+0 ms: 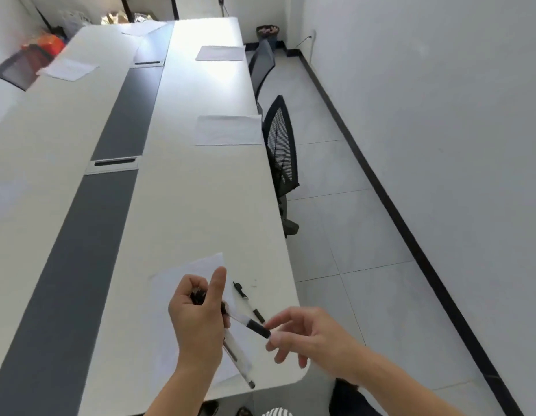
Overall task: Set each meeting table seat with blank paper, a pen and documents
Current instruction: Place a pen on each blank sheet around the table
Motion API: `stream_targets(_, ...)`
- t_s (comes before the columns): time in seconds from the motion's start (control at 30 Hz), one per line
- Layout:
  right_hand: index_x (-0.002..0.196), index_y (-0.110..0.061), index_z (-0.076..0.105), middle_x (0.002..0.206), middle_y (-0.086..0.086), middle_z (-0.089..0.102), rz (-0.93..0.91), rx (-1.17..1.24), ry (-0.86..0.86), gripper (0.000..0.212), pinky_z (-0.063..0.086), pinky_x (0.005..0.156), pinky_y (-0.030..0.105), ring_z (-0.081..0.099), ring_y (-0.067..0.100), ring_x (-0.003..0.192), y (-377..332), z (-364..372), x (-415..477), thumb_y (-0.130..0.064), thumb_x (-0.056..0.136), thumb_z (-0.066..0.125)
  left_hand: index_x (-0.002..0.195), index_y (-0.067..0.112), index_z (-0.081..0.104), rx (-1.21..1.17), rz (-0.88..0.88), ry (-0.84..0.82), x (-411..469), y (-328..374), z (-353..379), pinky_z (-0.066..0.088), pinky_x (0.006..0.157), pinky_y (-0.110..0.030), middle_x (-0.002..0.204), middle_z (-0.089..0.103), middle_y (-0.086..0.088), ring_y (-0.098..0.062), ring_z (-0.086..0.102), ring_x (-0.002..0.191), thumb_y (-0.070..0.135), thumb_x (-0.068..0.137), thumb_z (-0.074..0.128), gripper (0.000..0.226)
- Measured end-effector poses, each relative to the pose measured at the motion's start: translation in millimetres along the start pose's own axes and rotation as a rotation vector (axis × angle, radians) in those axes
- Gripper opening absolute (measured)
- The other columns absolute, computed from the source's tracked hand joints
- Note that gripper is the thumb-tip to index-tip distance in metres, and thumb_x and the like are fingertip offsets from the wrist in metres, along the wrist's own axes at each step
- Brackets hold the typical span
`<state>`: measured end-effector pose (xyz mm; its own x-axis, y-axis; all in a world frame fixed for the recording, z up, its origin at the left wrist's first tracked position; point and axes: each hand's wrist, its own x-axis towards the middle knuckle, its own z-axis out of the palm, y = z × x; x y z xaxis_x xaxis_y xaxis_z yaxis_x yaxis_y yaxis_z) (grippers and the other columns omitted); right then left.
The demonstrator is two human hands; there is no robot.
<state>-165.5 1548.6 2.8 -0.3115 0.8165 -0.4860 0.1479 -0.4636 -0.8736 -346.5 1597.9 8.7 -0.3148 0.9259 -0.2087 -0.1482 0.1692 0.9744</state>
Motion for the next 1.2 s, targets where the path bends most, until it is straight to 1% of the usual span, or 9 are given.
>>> stream_targets(0.17,0.096,-0.016,0.07,0.062,-0.007,0.057,-0.015,0.032,0.012,0.013,0.04,0.049,0.022,0.051,0.009,0.054,9,-89,0,-0.026,0.087,0.071,0.066,0.005,0.038,0.042,0.038,-0.074,-1,-18,98,0.03,0.035,-0.02,0.049,0.032,-0.009,-0.018,0.032,0.036,0.028,0.081,0.071,0.043)
stream_targets(0.3,0.095,-0.007,0.07,0.057,-0.008,0.042,-0.039,-0.075,0.083,0.02,0.031,0.049,0.021,0.036,0.007,0.051,12,-185,-9,-0.025,0.094,0.063,0.064,-0.001,0.037,0.099,0.002,-0.209,-11,-40,190,0.026,0.033,-0.019,0.048,0.032,-0.008,-0.017,0.03,0.035,0.032,0.081,0.068,0.048)
stream_targets(0.43,0.092,-0.002,0.068,0.053,-0.012,0.043,-0.022,-0.18,0.101,0.023,0.031,0.048,0.018,0.037,0.006,0.049,15,-273,-13,-0.023,0.096,0.059,0.067,-0.001,0.04,0.141,-0.044,-0.251,-13,-47,257,0.025,0.033,-0.02,0.05,0.031,-0.011,-0.016,0.027,0.033,0.037,0.082,0.064,0.047)
stream_targets(0.53,0.084,-0.005,0.064,0.053,-0.011,0.047,-0.01,-0.204,0.169,0.021,0.035,0.05,0.018,0.041,0.007,0.049,15,-317,-2,-0.019,0.098,0.056,0.069,-0.003,0.042,0.152,-0.033,-0.198,4,-42,276,0.027,0.034,-0.021,0.053,0.034,-0.014,-0.017,0.028,0.035,0.035,0.087,0.06,0.045)
stream_targets(0.63,0.088,-0.002,0.063,0.059,0.0,0.039,0.015,-0.14,0.233,0.022,0.028,0.047,0.024,0.034,0.012,0.049,12,-351,27,-0.018,0.099,0.054,0.063,0.007,0.044,0.187,-0.026,-0.109,34,-35,276,0.028,0.035,-0.02,0.051,0.037,-0.015,-0.017,0.03,0.036,0.032,0.091,0.058,0.04)
stream_targets(0.73,0.097,-0.001,0.064,0.054,-0.006,0.037,0.033,-0.082,0.244,0.02,0.027,0.044,0.021,0.032,0.011,0.048,3,-370,64,-0.011,0.101,0.048,0.066,0.007,0.047,0.187,-0.024,-0.025,71,-31,277,0.028,0.034,-0.017,0.047,0.042,-0.007,-0.018,0.032,0.033,0.029,0.094,0.055,0.037)
stream_targets(0.83,0.099,-0.003,0.062,0.053,-0.007,0.045,0.007,-0.125,0.271,0.017,0.034,0.045,0.019,0.04,0.01,0.047,-13,-388,104,-0.008,0.101,0.046,0.069,0.004,0.048,0.142,-0.055,0.035,115,-31,289,0.027,0.034,-0.016,0.047,0.043,-0.003,-0.016,0.031,0.032,0.029,0.094,0.055,0.036)
stream_targets(1.07,0.088,0.0,0.056,0.056,-0.003,0.035,0.043,-0.048,0.414,0.018,0.026,0.039,0.017,0.028,0.008,0.044,-87,-446,195,-0.015,0.098,0.055,0.071,0.003,0.048,0.063,-0.064,-0.001,224,3,341,0.027,0.035,-0.016,0.048,0.04,-0.004,-0.015,0.03,0.032,0.026,0.094,0.056,0.033)
stream_targets(1.2,0.092,0.001,0.064,0.056,-0.001,0.035,0.043,-0.036,0.455,0.025,0.024,0.04,0.02,0.029,0.01,0.047,-124,-474,245,-0.023,0.097,0.056,0.07,0.004,0.048,0.09,-0.026,-0.001,285,23,365,0.027,0.035,-0.016,0.047,0.041,-0.005,-0.016,0.03,0.031,0.025,0.094,0.056,0.033)
